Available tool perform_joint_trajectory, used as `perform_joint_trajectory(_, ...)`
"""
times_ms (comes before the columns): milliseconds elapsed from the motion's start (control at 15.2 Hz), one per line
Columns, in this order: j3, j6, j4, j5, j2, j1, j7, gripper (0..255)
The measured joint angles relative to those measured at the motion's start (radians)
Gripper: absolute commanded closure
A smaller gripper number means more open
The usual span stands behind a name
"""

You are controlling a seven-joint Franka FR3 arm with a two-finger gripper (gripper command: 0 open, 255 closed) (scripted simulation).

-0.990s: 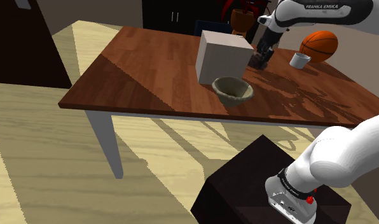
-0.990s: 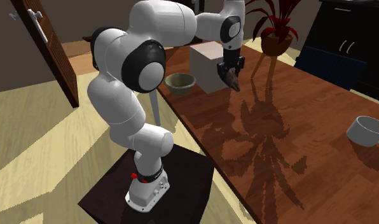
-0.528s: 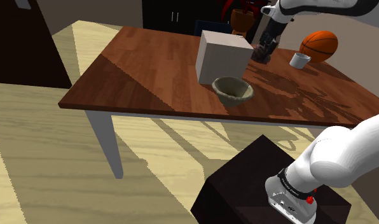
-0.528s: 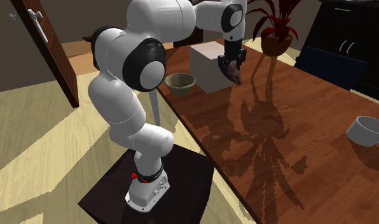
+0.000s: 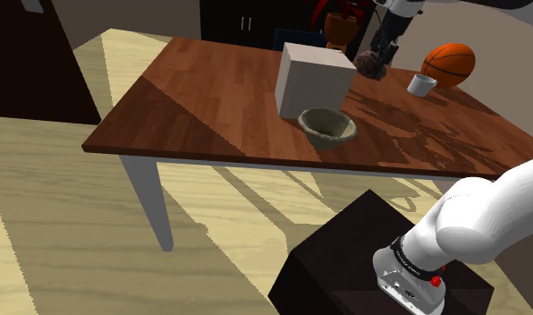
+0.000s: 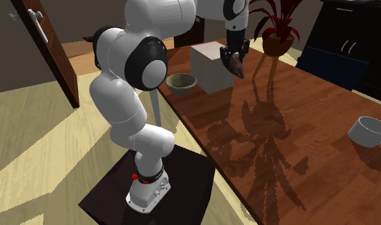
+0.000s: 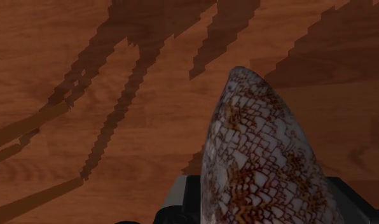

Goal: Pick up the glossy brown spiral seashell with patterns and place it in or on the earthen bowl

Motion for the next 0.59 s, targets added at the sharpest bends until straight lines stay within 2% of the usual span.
perform_joint_trajectory(594, 0.159, -0.04, -0.152, -0.033, -0.171, 0.04, 0.206, 255)
